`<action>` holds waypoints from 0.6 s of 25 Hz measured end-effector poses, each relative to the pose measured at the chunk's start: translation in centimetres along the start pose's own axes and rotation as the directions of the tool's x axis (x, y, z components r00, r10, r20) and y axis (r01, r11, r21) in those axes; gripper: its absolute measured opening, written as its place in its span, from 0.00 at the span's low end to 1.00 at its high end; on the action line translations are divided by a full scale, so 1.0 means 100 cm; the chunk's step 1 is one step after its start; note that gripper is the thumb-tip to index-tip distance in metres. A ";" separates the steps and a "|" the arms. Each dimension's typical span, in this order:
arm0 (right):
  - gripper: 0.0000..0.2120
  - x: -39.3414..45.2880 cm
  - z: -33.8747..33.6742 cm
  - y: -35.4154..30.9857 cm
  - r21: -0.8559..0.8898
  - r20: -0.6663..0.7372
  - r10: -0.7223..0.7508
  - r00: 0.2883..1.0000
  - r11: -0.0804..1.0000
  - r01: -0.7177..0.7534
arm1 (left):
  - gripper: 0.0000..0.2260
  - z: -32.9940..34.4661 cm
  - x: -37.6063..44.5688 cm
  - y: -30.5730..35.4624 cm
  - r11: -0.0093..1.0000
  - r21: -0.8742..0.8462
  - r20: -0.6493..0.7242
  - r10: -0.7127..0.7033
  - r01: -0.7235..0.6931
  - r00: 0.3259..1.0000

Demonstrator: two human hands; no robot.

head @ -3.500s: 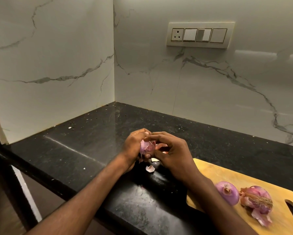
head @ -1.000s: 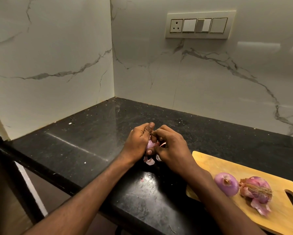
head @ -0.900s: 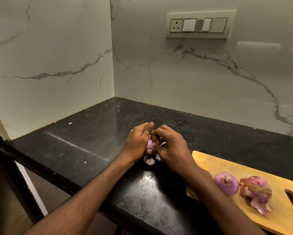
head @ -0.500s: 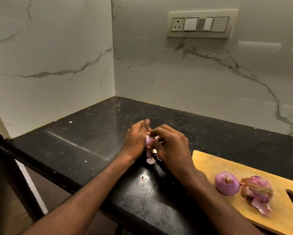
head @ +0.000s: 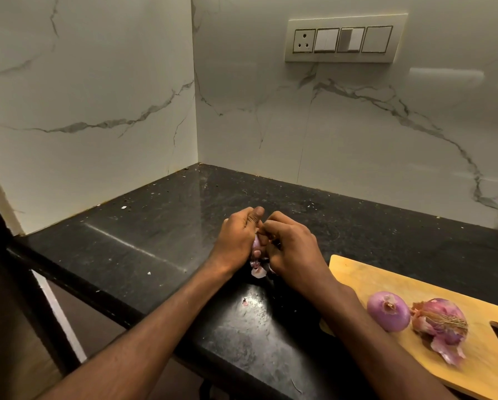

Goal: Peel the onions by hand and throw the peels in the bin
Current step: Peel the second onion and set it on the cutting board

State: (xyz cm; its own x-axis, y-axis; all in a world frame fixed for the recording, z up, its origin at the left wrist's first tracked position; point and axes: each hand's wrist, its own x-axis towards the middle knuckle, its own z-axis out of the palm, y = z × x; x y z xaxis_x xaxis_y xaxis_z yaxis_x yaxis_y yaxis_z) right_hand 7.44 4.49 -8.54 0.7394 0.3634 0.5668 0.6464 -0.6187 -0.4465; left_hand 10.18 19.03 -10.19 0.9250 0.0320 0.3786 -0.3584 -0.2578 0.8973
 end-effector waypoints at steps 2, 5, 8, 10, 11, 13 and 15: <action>0.11 -0.001 0.002 0.000 -0.001 -0.033 -0.003 0.999 1.000 0.003 | 0.20 -0.001 0.001 -0.001 0.999 -0.032 -0.013 -0.019 0.018 1.000; 0.10 -0.002 0.001 0.002 0.052 -0.110 0.012 0.994 0.999 -0.006 | 0.21 -0.002 0.004 -0.003 0.999 -0.029 -0.056 -0.022 0.020 0.998; 0.15 0.000 -0.001 0.005 0.130 -0.134 0.020 0.991 0.992 -0.002 | 0.24 -0.004 0.005 -0.002 0.999 0.000 -0.088 -0.032 0.032 0.996; 0.11 0.000 0.000 0.006 0.134 -0.148 0.005 0.989 0.991 0.015 | 0.24 -0.004 0.004 0.001 0.999 0.024 -0.094 -0.034 0.037 0.995; 0.09 0.000 0.001 0.006 0.122 -0.143 -0.008 0.990 0.992 0.026 | 0.24 -0.004 0.004 0.001 0.999 0.033 -0.097 -0.038 0.041 0.995; 0.10 -0.001 0.002 0.004 0.087 -0.120 -0.022 0.993 0.996 0.033 | 0.23 -0.004 0.004 0.001 0.999 0.035 -0.103 -0.036 0.040 0.994; 0.12 0.000 0.003 0.002 0.044 -0.106 -0.029 0.994 0.998 0.034 | 0.23 -0.004 0.005 -0.002 0.999 0.023 -0.095 -0.036 0.038 0.995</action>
State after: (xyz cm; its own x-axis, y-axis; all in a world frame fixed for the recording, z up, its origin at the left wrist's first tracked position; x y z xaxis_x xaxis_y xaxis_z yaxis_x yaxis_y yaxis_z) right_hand 7.58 4.58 -8.83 0.6958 0.3053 0.6502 0.6790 -0.5749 -0.4566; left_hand 10.66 19.51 -10.11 0.9209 0.1333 0.3662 -0.3198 -0.2783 0.9057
